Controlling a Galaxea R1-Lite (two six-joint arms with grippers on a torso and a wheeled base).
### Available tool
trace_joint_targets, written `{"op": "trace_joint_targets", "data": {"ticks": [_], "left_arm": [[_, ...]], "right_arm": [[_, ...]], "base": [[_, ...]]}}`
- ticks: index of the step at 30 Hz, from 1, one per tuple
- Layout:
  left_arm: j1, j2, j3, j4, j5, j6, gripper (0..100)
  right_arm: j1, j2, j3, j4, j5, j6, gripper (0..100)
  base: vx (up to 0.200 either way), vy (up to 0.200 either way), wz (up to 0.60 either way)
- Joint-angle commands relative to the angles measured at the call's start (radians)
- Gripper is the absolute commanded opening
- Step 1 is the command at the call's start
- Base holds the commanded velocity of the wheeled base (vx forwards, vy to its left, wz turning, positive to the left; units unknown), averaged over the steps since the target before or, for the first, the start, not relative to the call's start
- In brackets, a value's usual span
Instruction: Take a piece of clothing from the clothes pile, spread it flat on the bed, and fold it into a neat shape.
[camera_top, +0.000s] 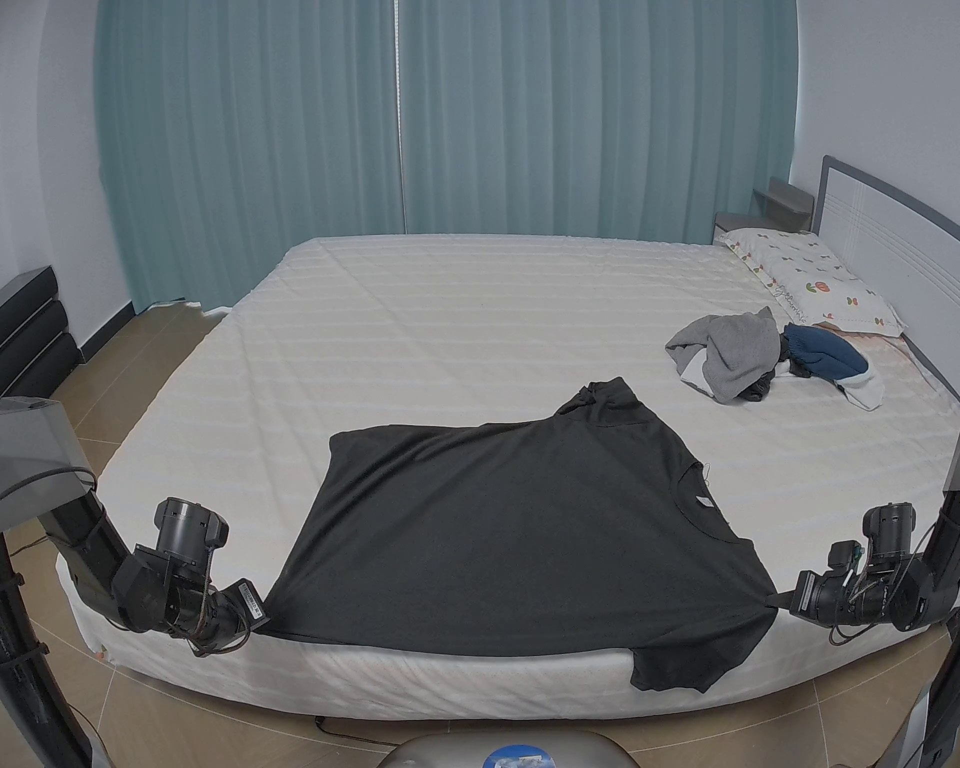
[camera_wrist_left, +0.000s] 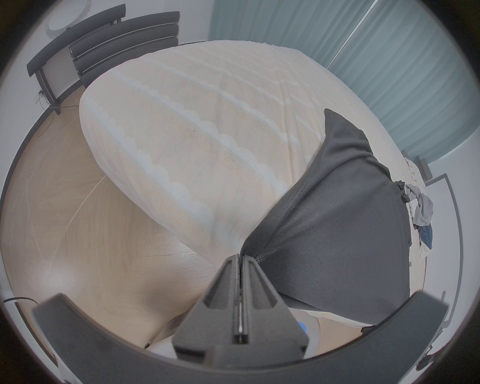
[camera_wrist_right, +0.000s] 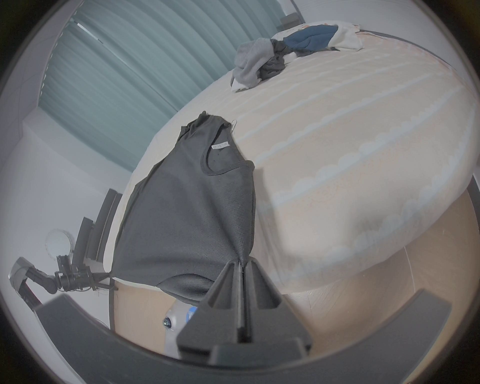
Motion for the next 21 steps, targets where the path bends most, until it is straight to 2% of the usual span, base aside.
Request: {"op": "trace_joint_targets", "data": {"ticks": [1,3,4,5,14,21], "left_arm": [[-0.002,0.023,-0.008,-0.002,-0.001,0.000,0],[-0.004,0.023,-0.008,-0.003,-0.001,0.000,0],[-0.005,0.022,-0.008,-0.003,-0.001,0.000,0],[-0.009,0.022,-0.009,-0.005,-0.003,0.000,100],[-0.007,0.013,-0.017,-0.011,-0.006,-0.004,100],[0.004,-0.046,-0.022,-0.015,-0.066,-0.014,100]], "right_arm": [[0.002,0.028,0.003,0.002,-0.005,-0.021,0],[0.002,0.034,-0.001,-0.001,-0.005,-0.023,0],[0.002,0.039,-0.007,-0.001,-0.005,-0.024,100],[0.004,0.043,-0.008,-0.004,-0.005,-0.024,100],[0.016,0.031,-0.016,-0.019,0.006,-0.009,100],[0.011,0.028,-0.022,-0.085,0.003,0.075,100]], "base": [[0.000,0.000,0.00],[0.000,0.000,0.00],[0.000,0.000,0.00],[0.000,0.000,0.00],[0.000,0.000,0.00],[0.000,0.000,0.00]]}}
